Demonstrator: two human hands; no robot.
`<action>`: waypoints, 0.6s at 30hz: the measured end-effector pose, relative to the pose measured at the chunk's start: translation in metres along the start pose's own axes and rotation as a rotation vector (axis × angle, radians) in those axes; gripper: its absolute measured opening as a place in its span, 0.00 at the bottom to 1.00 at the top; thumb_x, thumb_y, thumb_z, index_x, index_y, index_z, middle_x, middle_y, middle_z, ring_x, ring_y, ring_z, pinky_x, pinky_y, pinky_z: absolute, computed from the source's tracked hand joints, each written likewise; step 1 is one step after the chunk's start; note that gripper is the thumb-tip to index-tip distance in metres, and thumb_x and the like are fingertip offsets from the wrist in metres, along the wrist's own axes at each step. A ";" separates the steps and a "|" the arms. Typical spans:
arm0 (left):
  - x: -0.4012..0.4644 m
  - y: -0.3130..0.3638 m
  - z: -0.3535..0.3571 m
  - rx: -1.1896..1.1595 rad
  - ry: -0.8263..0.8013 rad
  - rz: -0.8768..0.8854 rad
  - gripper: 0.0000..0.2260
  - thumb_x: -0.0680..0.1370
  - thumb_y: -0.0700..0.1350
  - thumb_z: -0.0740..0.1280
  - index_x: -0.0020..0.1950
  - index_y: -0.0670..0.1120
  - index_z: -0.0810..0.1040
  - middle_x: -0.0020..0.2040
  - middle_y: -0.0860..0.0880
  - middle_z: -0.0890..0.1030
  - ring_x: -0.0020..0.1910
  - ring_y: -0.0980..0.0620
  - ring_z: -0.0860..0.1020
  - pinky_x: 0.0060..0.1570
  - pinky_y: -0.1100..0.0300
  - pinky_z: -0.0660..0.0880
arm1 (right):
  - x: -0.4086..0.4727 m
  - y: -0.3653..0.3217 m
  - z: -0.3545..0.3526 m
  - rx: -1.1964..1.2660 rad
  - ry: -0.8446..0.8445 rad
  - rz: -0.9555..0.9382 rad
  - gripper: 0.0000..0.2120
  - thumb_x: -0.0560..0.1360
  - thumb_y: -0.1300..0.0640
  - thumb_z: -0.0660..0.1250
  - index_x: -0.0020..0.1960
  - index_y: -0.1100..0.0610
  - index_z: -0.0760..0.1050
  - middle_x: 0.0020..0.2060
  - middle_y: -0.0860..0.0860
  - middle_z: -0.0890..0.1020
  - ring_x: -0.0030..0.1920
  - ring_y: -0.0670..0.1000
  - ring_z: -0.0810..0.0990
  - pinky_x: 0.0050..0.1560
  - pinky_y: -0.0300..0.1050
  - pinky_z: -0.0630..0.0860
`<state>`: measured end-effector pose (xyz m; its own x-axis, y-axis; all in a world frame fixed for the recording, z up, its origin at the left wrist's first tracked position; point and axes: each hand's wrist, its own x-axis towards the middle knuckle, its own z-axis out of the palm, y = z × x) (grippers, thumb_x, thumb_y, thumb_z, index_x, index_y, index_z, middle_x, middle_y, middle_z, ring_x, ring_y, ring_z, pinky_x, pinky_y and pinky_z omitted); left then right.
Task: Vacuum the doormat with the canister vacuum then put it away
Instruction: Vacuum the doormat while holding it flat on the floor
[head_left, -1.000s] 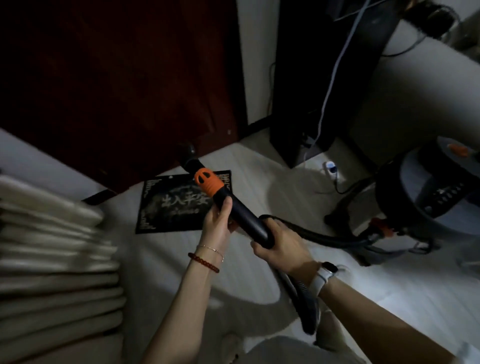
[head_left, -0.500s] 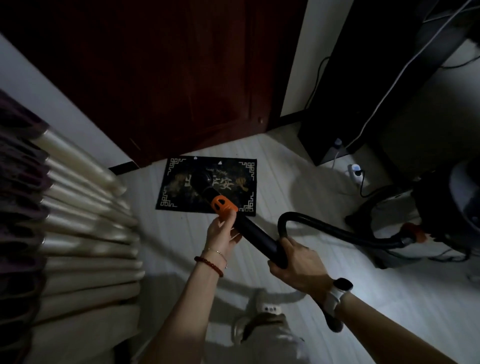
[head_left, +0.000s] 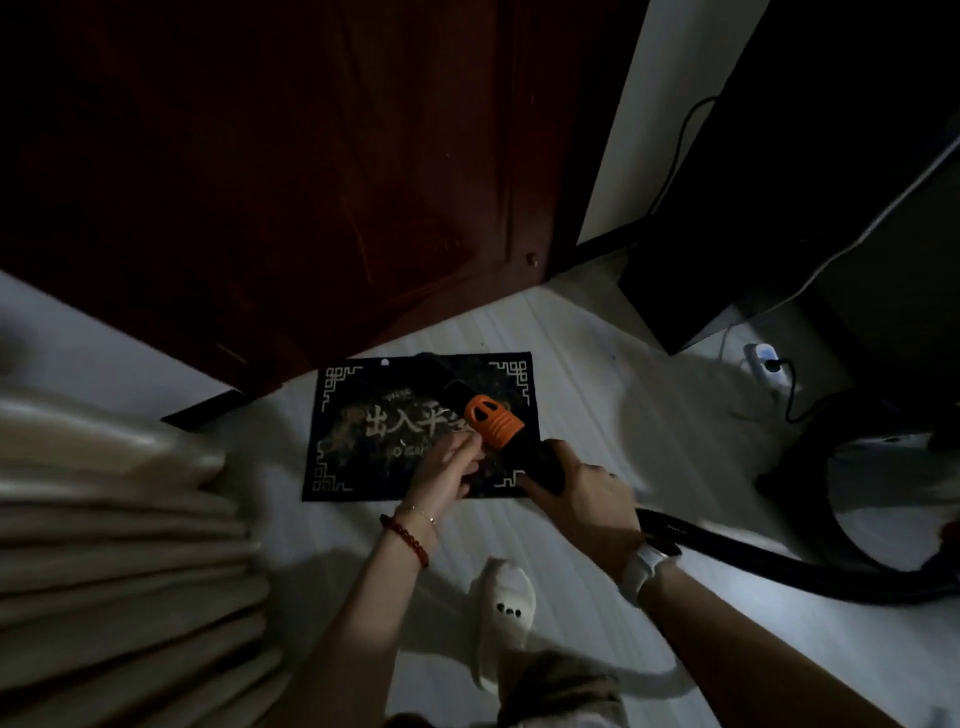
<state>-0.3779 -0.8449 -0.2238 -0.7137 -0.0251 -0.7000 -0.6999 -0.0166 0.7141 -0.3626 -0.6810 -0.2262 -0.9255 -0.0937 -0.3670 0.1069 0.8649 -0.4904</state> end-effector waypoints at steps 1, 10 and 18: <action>0.019 -0.006 -0.010 0.034 0.040 0.004 0.05 0.80 0.48 0.60 0.45 0.56 0.72 0.51 0.49 0.77 0.54 0.51 0.73 0.47 0.62 0.69 | 0.018 0.006 0.013 0.003 -0.027 0.028 0.23 0.75 0.39 0.59 0.66 0.47 0.63 0.48 0.54 0.82 0.46 0.56 0.81 0.38 0.43 0.69; 0.193 -0.122 -0.075 0.500 0.081 -0.050 0.14 0.78 0.44 0.63 0.61 0.40 0.73 0.58 0.43 0.76 0.60 0.46 0.74 0.52 0.62 0.67 | 0.115 0.083 0.169 0.232 -0.034 0.318 0.13 0.76 0.51 0.63 0.57 0.56 0.67 0.50 0.56 0.79 0.46 0.57 0.78 0.42 0.47 0.72; 0.366 -0.198 -0.071 0.909 -0.073 0.126 0.21 0.79 0.47 0.62 0.71 0.44 0.64 0.68 0.44 0.69 0.67 0.46 0.69 0.63 0.59 0.66 | 0.219 0.162 0.253 0.345 0.168 0.395 0.15 0.75 0.50 0.64 0.55 0.58 0.67 0.43 0.57 0.79 0.41 0.60 0.78 0.39 0.51 0.74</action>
<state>-0.4982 -0.9213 -0.6208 -0.7647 0.0905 -0.6380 -0.3485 0.7747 0.5276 -0.4558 -0.6864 -0.5862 -0.8331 0.3097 -0.4582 0.5446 0.6041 -0.5819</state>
